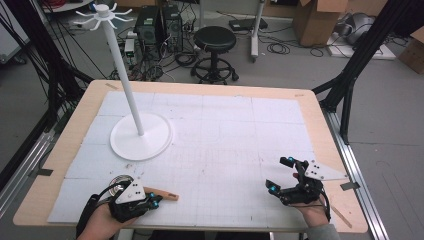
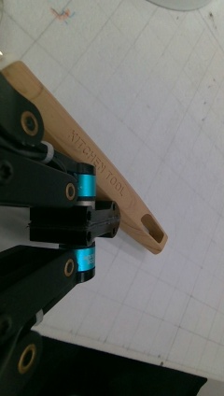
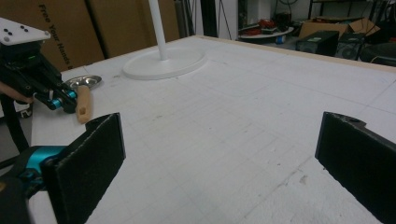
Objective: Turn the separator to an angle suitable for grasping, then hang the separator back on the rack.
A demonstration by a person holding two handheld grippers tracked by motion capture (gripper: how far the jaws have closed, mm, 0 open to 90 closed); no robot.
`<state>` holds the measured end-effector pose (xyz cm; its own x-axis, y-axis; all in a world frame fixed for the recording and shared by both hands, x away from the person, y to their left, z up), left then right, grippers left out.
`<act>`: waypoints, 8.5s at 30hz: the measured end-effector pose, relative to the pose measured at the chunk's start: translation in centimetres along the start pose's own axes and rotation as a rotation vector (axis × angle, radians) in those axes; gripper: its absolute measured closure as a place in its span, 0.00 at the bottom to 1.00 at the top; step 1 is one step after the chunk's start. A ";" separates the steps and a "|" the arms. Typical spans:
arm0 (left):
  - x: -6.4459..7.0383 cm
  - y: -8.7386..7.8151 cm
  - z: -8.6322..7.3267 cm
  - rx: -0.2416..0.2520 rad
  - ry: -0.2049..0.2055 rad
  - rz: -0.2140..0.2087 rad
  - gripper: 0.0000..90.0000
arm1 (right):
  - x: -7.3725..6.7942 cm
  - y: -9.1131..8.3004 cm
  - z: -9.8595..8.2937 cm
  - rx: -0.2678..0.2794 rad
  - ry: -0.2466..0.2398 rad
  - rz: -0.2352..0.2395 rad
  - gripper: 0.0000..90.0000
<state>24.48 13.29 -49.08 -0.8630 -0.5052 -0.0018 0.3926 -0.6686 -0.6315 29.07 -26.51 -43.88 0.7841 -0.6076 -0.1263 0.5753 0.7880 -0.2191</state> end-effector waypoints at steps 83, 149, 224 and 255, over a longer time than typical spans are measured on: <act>-3.1 -1.5 1.7 0.130 -0.052 0.020 1.00 | 0.2 -0.8 -0.4 -0.004 0.006 -0.018 0.01; -6.7 -2.9 3.0 -0.033 0.030 -0.194 0.24 | 0.1 -0.4 -0.8 -0.016 0.029 0.005 0.01; -7.4 -0.3 1.1 -0.353 0.218 -0.231 0.64 | 0.0 -1.0 -1.3 -0.033 0.029 0.007 0.01; -7.5 -0.8 0.9 -0.373 0.224 -0.275 0.74 | 0.1 -1.0 -1.6 -0.043 0.034 0.006 0.01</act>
<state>30.95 17.14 -47.85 -0.9813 -0.1816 0.0631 0.0369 -0.4998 -0.8653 28.21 -27.51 -45.18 0.7785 -0.6068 -0.1604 0.5598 0.7869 -0.2596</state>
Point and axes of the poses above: each handheld gripper's, and its own axes: y roughly forward along the jaws, z roughly out of its top, x roughly to its right, the point moved 7 cm from there along y, roughly forward along the jaws
